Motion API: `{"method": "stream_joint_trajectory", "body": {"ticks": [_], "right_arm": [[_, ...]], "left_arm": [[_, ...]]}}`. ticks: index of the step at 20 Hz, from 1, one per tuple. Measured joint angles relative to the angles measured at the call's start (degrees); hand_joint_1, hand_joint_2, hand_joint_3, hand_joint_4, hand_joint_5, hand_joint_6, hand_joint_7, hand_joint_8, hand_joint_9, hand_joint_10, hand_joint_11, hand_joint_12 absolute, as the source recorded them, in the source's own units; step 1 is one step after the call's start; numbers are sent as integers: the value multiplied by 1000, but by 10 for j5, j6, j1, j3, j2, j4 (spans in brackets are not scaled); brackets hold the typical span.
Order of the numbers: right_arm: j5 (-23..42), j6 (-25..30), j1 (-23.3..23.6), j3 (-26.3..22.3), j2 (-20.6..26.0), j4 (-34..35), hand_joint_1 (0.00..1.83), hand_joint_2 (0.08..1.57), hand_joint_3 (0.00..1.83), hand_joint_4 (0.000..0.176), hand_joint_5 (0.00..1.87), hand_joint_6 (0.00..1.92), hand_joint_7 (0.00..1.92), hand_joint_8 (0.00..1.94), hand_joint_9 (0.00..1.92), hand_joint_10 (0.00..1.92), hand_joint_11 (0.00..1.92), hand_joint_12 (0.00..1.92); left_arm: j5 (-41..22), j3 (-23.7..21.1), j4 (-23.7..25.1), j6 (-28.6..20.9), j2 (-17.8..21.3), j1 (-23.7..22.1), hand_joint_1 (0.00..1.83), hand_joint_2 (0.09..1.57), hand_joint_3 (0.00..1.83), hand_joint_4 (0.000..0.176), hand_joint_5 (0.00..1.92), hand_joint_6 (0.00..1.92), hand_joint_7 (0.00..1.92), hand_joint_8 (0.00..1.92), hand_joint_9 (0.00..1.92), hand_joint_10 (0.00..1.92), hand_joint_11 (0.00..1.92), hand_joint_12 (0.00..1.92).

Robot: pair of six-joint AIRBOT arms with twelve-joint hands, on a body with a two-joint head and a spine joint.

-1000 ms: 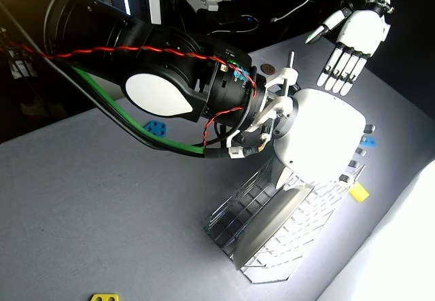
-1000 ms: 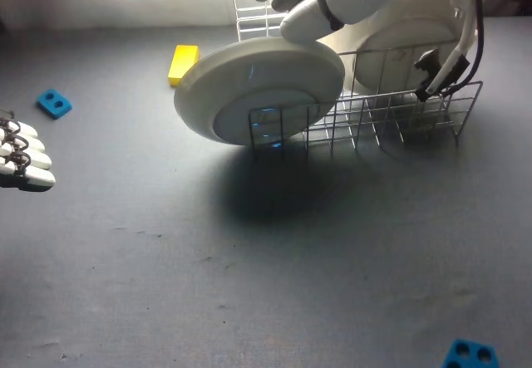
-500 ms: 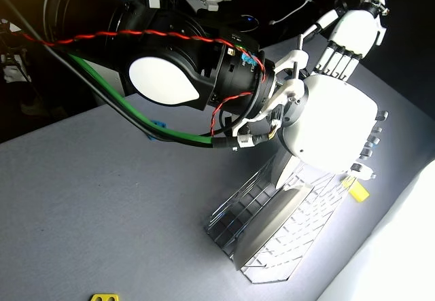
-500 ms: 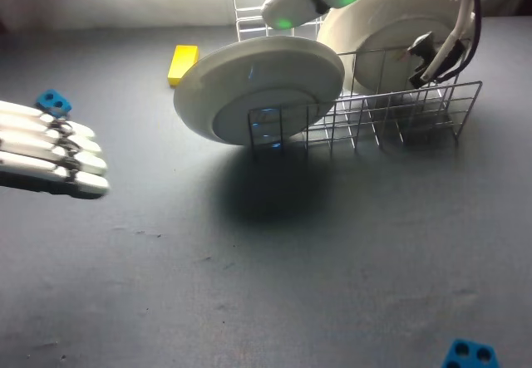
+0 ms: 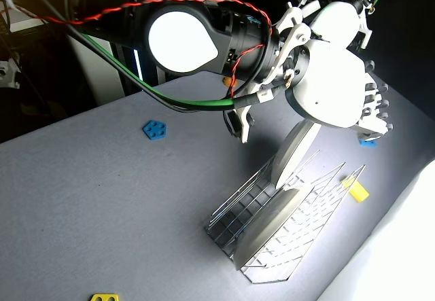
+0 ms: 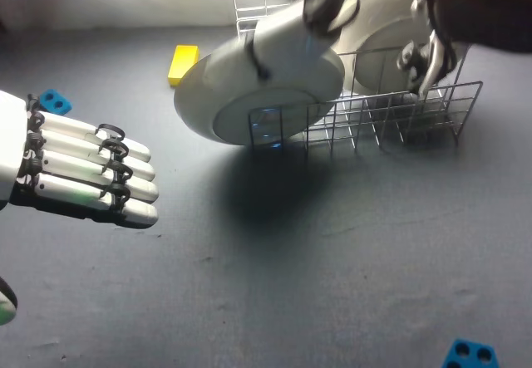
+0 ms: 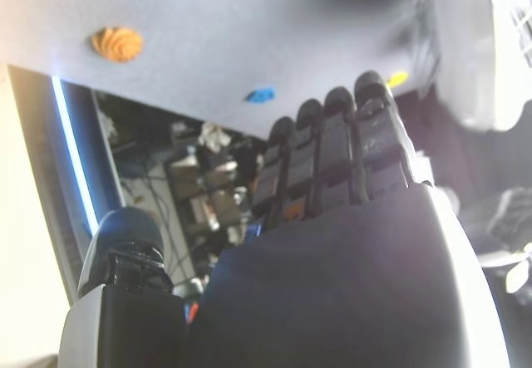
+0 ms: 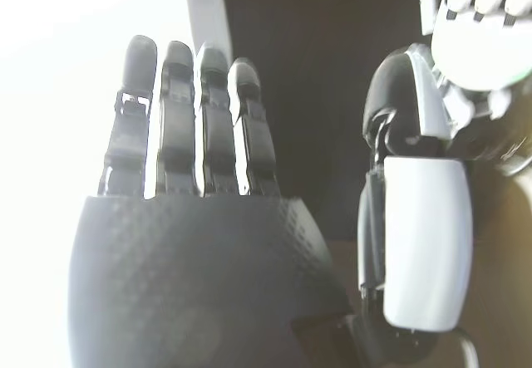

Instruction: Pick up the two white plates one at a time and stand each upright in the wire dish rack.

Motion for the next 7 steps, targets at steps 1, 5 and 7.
{"method": "stream_joint_trajectory", "body": {"ticks": [1,5,7], "right_arm": [[-2,-32,-6,-11,-2,0,257,952,0,0,1,0,0,0,0,0,0,12],[13,-83,-18,-30,-4,0,219,777,0,0,0,0,0,0,0,0,0,0],[15,-105,-26,-33,-3,-1,179,756,0,0,0,0,0,0,0,0,0,0]], "left_arm": [[4,-4,6,0,1,0,0,1157,0,0,54,2,43,1,7,2,0,0],[4,-19,25,-5,2,1,0,1153,0,0,61,1,43,0,3,0,2,1],[4,-28,22,-6,5,1,0,1152,0,0,58,0,49,3,14,5,5,2]]}}
